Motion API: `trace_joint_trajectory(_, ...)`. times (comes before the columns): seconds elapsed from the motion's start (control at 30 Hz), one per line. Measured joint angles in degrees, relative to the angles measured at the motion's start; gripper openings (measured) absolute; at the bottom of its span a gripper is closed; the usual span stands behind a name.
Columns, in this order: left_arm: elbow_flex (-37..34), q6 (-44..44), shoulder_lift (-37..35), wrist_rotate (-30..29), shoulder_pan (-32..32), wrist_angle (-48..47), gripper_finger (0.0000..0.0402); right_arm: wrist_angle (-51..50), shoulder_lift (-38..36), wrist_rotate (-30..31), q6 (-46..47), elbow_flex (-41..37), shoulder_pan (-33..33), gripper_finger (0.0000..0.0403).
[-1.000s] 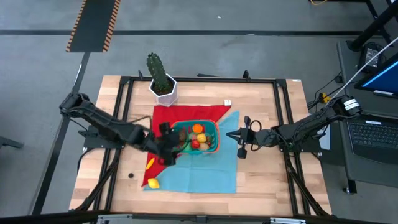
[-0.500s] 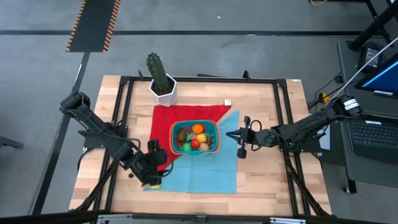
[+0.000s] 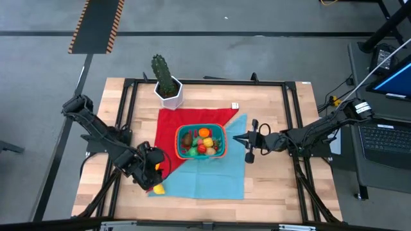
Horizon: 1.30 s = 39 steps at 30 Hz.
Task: Build produce basket
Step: Put the yellow corn into the blue basket
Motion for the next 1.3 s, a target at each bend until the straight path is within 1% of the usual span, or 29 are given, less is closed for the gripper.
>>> trace_joint_trajectory(0.1, 0.0, -1.42, 0.02, 0.05, -1.19, -0.01, 0.0289, -0.05, 0.01, 0.0, -0.5, 0.0, 0.0, 0.0026)
trace_joint_trajectory(0.27, 0.0, -8.38, 0.82, 0.05, -2.57, 0.22, 0.0289, -0.1, 0.0, 0.01, -0.55, 0.0, 0.0, 0.0026)
trace_joint_trajectory(0.4, 0.0, -11.68, 2.93, 0.11, -3.55, 0.21, 0.0289, -0.1, 0.01, 0.02, -0.55, 0.0, 0.0, 0.0026)
trace_joint_trajectory(0.67, 0.0, -12.22, 9.71, 0.79, -4.48, 0.19, 0.0289, -0.1, 0.0, 0.04, -0.52, 0.0, 0.0, 0.0026)
trace_joint_trajectory(0.8, 0.0, -12.24, 12.45, 3.31, -4.48, 0.21, 0.0289, -0.13, 0.01, 0.02, -0.52, 0.0, 0.0, 0.0026)
trace_joint_trajectory(0.9, 0.0, -12.31, 13.79, 3.54, -4.73, 0.16, 0.0288, -0.13, 0.01, 0.02, -0.52, 0.0, 0.0, 0.0026)
trace_joint_trajectory(1.0, 0.0, -12.8, 14.55, 3.4, -5.58, 0.08, 0.0281, -0.15, 0.01, 0.03, -0.52, 0.0, 0.0, 0.0026)
trace_joint_trajectory(1.13, 0.0, -16.14, 14.6, 2.97, -7.5, -1.09, 0.0264, -0.17, 0.01, 0.02, -0.5, 0.0, 0.0, 0.0026)
trace_joint_trajectory(1.3, -0.34, -24.0, 14.57, 2.61, -11.03, -4.95, 0.0238, -0.17, 0.0, 0.02, -0.5, 0.0, 0.0, 0.0026)
